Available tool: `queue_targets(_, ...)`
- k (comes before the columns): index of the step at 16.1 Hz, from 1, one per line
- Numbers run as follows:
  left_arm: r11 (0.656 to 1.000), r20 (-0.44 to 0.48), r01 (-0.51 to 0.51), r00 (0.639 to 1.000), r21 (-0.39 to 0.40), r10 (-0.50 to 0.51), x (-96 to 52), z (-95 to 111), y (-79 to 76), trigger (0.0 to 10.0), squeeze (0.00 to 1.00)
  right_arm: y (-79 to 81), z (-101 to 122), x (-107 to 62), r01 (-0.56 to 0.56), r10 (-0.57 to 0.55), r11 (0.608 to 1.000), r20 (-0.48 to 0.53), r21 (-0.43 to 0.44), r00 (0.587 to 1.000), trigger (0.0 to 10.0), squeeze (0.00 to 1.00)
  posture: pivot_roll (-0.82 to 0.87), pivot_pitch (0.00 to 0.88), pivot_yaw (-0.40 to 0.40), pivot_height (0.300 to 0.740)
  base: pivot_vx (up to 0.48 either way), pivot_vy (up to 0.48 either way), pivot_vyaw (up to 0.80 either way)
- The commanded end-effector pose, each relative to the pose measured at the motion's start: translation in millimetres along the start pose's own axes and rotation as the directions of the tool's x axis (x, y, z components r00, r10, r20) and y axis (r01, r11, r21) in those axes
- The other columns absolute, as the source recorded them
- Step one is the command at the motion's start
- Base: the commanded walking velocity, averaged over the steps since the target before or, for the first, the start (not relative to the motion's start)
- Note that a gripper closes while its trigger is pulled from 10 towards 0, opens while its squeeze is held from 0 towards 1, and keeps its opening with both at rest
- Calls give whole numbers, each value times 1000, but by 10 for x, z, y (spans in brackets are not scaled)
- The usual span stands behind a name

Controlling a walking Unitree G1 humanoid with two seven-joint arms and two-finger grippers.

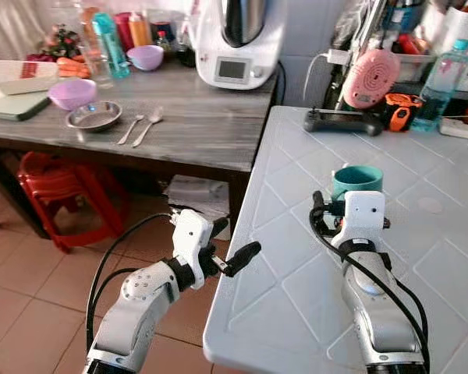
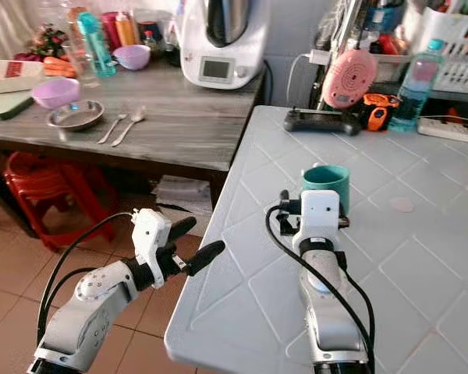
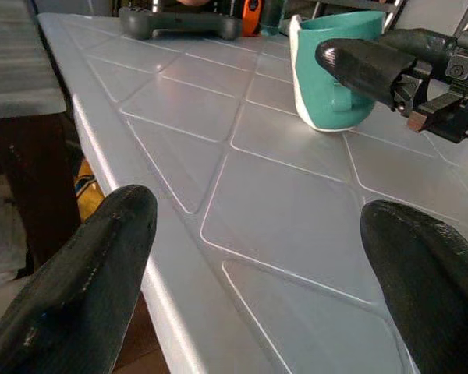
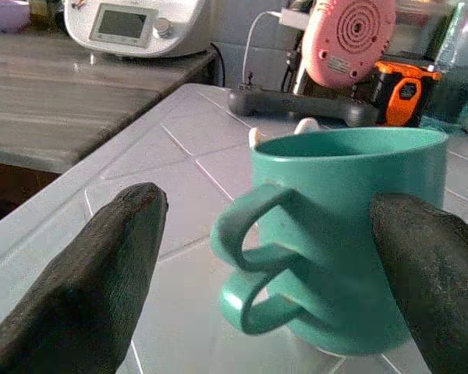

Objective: Setting the table

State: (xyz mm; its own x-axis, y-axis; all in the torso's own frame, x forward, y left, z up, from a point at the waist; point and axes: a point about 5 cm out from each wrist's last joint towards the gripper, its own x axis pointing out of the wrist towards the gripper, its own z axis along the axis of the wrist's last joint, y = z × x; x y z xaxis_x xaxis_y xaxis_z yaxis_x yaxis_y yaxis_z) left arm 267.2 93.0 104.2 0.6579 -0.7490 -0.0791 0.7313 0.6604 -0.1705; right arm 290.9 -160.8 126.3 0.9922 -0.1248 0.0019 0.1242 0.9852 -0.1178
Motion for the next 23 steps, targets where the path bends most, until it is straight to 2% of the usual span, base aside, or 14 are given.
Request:
queue_targets(1, 1000, 8, 27, 1000, 4, -27, -9, 40, -27, 10000, 0, -48, 4, 20, 26, -26, 1000, -2, 9, 1000, 10000, 0, -23, 14, 38, 740, 0, 0, 0)
queue_targets(8, 999, 5, 35, 999, 3, -35, -12, 37, -34, 10000, 0, -75, -89, -84, 53, -53, 998, -31, 19, 998, 10000, 0, -26, 8, 38, 740, 0, 0, 0)
queue_targets(11, 999, 3, 35, 999, 3, -35, -12, 42, -24, 10000, 0, -180, -132, -122, 102, -102, 995, -43, 3, 994, 10000, 0, -26, 6, 39, 740, 0, 0, 0)
queue_targets(18, 999, 6, 37, 999, 7, -37, -6, 50, -25, 10000, 0, -533, -168, -161, 238, -240, 970, -43, -55, 970, 10000, 0, -31, 10, 44, 740, 0, 0, 0)
queue_targets(20, 999, 4, 37, 999, 7, -37, -5, 49, -25, 10000, 0, -517, -168, -156, 228, -230, 972, -44, -54, 972, 10000, 0, -32, 11, 46, 740, 0, 0, 0)
queue_targets(23, 999, 3, 34, 999, 11, -34, 1, 47, -22, 10000, 0, -385, -123, -123, 172, -174, 984, -18, -51, 985, 10000, 0, -31, 9, 47, 740, 0, 0, 0)
